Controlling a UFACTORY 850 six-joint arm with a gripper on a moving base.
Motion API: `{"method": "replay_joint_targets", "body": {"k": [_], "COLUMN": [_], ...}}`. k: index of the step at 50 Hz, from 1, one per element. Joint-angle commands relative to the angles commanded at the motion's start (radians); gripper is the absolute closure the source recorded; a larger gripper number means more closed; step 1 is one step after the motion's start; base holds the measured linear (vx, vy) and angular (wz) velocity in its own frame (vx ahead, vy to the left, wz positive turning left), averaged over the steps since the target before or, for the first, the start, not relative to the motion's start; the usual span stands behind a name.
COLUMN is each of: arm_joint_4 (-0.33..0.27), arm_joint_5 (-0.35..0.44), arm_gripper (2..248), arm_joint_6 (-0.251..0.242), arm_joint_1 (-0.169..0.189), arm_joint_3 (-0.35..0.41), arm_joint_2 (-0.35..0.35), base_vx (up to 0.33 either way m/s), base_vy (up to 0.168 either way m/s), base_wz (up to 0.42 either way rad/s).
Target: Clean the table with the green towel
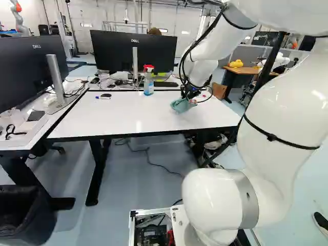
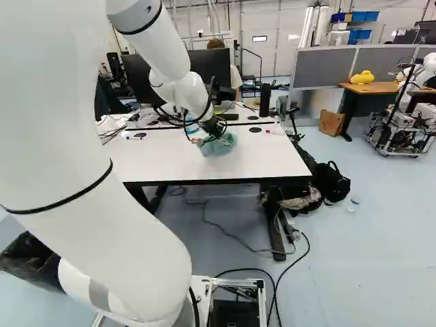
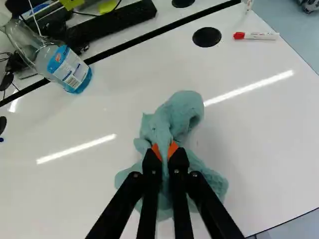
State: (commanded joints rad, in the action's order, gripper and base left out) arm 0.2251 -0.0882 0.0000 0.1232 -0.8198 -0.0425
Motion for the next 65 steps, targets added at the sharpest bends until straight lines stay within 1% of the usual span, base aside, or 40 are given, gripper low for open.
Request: {"method": "replay_joint_targets", "body": {"k": [39, 52, 65], "arm_joint_4": [0.000, 0.000, 0.000], "arm_joint_5": [0.000, -0.003, -0.034], "arm_gripper": [220, 220, 220], "arm_joint_6": [0.000, 0.000, 0.000], "arm_joint_1": [0.000, 0.000, 0.000], "arm_joint_3": [-0.020, -0.020, -0.020], "arm_joint_2": [-0.116, -0.116, -0.116], "base_vx": [0.000, 0.000, 0.000], "base_vy": [0.000, 0.000, 0.000], "base_wz": [0.000, 0.000, 0.000]}}
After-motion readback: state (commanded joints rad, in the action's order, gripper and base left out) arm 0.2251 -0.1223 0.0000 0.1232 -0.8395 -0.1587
